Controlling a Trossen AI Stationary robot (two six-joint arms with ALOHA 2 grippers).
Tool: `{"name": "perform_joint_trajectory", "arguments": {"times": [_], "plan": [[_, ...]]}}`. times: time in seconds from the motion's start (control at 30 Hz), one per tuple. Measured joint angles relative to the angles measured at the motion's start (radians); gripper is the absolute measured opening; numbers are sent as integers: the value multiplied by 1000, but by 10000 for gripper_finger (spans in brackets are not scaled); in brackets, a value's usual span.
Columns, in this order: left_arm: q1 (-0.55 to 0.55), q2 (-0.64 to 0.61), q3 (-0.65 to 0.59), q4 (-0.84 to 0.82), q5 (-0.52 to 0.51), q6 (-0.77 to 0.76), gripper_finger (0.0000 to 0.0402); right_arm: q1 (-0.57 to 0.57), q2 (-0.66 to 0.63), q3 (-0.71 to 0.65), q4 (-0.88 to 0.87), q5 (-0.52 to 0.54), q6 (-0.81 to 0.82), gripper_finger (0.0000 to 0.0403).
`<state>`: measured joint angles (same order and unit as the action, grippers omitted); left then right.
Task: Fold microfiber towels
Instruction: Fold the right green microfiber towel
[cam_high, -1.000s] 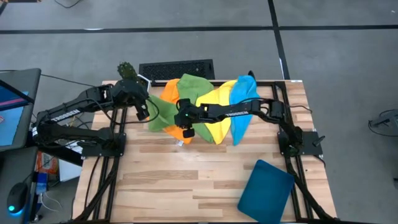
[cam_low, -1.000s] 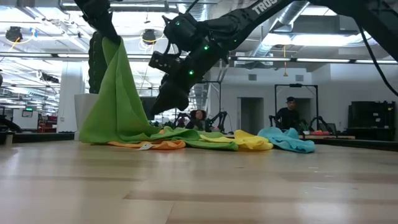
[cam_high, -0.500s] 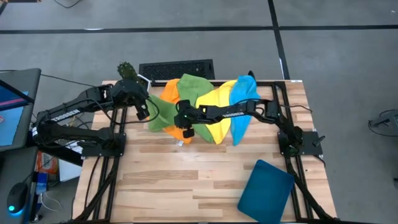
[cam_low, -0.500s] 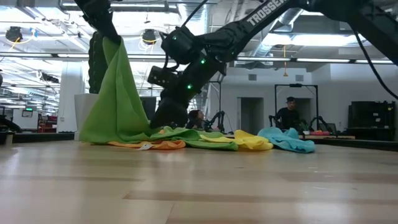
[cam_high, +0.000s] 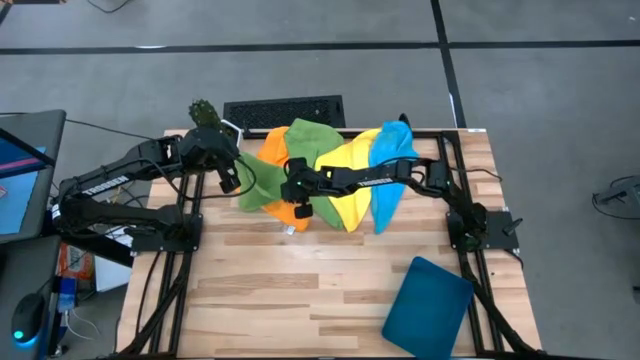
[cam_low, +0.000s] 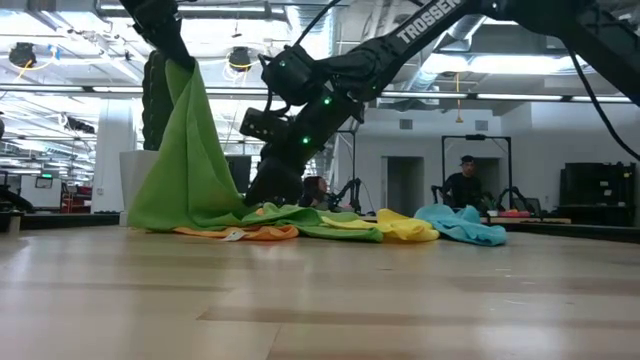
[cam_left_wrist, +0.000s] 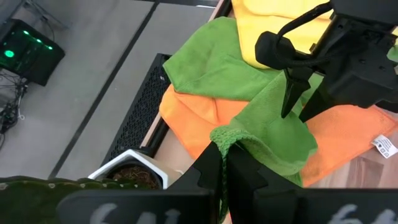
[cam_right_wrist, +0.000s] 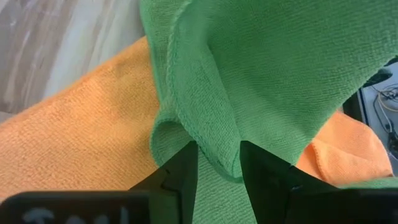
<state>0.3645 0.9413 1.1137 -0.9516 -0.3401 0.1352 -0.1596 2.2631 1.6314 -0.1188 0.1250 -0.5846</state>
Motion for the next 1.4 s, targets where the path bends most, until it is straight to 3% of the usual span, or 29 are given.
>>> {"name": "perform_joint_trajectory", "arguments": {"times": [0.37,0.7,0.83,0.93,1.2,1.4], "plan": [[0,0,0,4,0,2,0,-5,31,-2,34,-3,-19,129],[0,0,0,4,-9,3,0,0,48,0,47,62,-45,106],[0,0,0,4,-10,3,0,3,48,0,46,73,-45,76],[0,0,0,4,-14,3,0,16,46,0,44,113,-65,23],[0,0,0,-7,-42,21,0,70,-117,0,-115,247,-73,9],[0,0,0,-65,7,43,0,103,-340,0,-370,465,9,9]]}}
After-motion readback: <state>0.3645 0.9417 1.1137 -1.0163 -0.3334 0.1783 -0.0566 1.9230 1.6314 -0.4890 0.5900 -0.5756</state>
